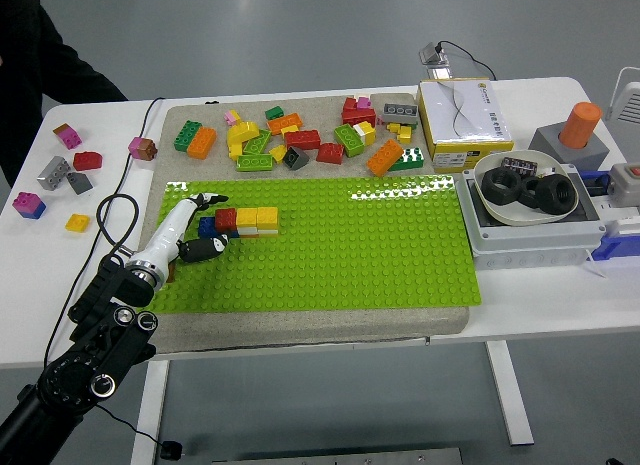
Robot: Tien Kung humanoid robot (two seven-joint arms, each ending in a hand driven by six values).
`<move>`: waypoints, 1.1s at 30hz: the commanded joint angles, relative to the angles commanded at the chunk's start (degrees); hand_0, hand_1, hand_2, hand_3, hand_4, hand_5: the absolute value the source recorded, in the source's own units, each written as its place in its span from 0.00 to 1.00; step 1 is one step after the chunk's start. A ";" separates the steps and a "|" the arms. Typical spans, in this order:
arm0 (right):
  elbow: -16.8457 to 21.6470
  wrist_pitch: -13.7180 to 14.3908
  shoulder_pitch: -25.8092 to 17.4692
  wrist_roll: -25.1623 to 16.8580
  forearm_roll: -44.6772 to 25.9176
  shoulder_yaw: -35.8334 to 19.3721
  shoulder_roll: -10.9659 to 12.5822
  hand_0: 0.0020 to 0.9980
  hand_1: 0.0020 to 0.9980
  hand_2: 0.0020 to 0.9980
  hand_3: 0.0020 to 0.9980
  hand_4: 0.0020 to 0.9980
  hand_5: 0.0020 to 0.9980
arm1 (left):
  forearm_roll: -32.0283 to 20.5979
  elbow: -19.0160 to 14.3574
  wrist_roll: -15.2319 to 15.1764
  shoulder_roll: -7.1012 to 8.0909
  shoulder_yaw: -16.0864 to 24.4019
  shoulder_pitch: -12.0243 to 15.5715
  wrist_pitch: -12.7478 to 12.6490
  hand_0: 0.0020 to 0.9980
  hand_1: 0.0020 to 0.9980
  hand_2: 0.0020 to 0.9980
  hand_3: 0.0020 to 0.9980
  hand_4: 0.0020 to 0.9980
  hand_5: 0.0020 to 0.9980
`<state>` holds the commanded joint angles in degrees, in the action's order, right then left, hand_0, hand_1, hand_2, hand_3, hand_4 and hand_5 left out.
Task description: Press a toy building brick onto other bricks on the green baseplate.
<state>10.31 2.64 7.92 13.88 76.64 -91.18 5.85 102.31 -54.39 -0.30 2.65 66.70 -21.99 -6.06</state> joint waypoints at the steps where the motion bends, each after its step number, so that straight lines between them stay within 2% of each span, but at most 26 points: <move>1: 0.00 0.00 0.00 -0.01 0.00 0.00 0.00 0.58 0.58 0.64 0.64 0.64 0.77 | 0.07 -0.11 0.03 0.03 0.02 0.04 0.02 0.99 0.92 0.89 0.82 0.62 0.00; 7: 0.00 0.01 0.01 -0.09 -0.01 -0.01 0.00 0.58 0.58 0.64 0.64 0.64 0.77 | 0.81 -1.09 0.32 0.32 0.34 0.43 0.20 0.99 0.92 0.90 0.82 0.62 0.00; 8: 0.00 0.04 0.01 -0.14 -0.01 -0.03 0.00 0.58 0.58 0.64 0.65 0.64 0.77 | 1.15 -1.23 0.42 0.35 0.44 0.48 0.28 1.00 0.93 0.90 0.86 0.68 0.00; 13: 0.00 0.20 0.04 -0.38 0.10 -0.18 0.02 0.58 0.58 0.64 0.65 0.64 0.77 | 3.30 -2.28 1.11 0.45 0.93 0.67 0.69 1.00 0.93 0.90 0.86 0.68 0.00; 14: 0.00 0.21 0.05 -0.42 0.12 -0.20 0.02 0.58 0.58 0.64 0.65 0.64 0.77 | 3.76 -2.72 1.31 0.47 1.09 0.76 0.82 1.00 0.94 0.93 0.98 0.96 0.11; 16: 0.00 0.21 0.05 -0.47 0.18 -0.23 0.03 0.58 0.58 0.64 0.65 0.64 0.77 | 4.86 -4.00 1.90 0.60 1.51 1.13 1.18 1.00 0.94 0.93 0.98 0.96 0.11; 19: 0.00 0.24 -0.06 -0.61 0.22 -0.32 -0.05 0.58 0.58 0.64 0.65 0.64 0.77 | 8.65 -8.20 4.06 1.61 2.93 3.09 2.37 1.00 0.94 0.93 0.98 0.96 0.11; 20: 0.00 0.24 -0.16 -0.62 0.13 -0.28 -0.10 0.58 0.58 0.64 0.65 0.64 0.77 | 9.78 -9.66 4.57 2.24 3.42 4.05 2.60 1.00 1.00 0.99 1.00 1.00 0.52; 23: 0.00 0.24 -0.59 -0.58 -0.31 -0.14 -0.19 0.58 0.58 0.64 0.65 0.64 0.77 | 12.51 -14.84 4.42 5.02 5.35 7.70 1.78 1.00 1.00 0.99 1.00 1.00 0.52; 25: 0.00 0.20 -0.90 -0.47 -0.65 0.06 -0.19 0.58 0.58 0.64 0.65 0.64 0.77 | 12.46 -18.81 3.03 6.90 6.98 10.20 0.11 1.00 1.00 0.99 1.00 1.00 0.52; 26: 0.00 0.19 -0.98 -0.45 -0.76 0.14 -0.19 0.58 0.58 0.64 0.65 0.64 0.78 | 12.26 -20.18 2.48 7.43 7.52 11.07 -0.52 1.00 0.99 0.95 1.00 1.00 0.68; 28: 0.00 0.15 -1.20 -0.36 -1.03 0.34 -0.14 0.58 0.58 0.64 0.65 0.64 0.78 | 10.92 -23.69 0.50 8.86 9.32 13.52 -2.61 1.00 0.99 0.95 1.00 1.00 0.68; 31: 0.00 0.08 -1.32 -0.32 -1.12 0.51 -0.05 0.58 0.58 0.64 0.65 0.64 0.78 | 9.21 -28.20 -2.10 9.96 10.74 16.30 -5.40 1.00 0.99 0.95 1.00 1.00 0.68; 32: 0.00 0.05 -1.33 -0.32 -1.08 0.54 -0.02 0.58 0.58 0.64 0.65 0.64 0.78 | 8.53 -29.51 -3.16 10.15 10.77 17.01 -6.50 1.00 0.85 0.79 0.78 1.00 0.77; 33: 0.00 0.03 -1.32 -0.33 -1.04 0.56 0.01 0.58 0.58 0.64 0.65 0.64 0.78 | 7.88 -30.89 -4.39 10.27 10.66 17.64 -7.78 1.00 0.85 0.79 0.78 1.00 0.77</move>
<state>10.31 2.67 6.60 13.55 75.60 -90.62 5.86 110.19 -85.28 -4.69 12.92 77.37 -4.36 -13.83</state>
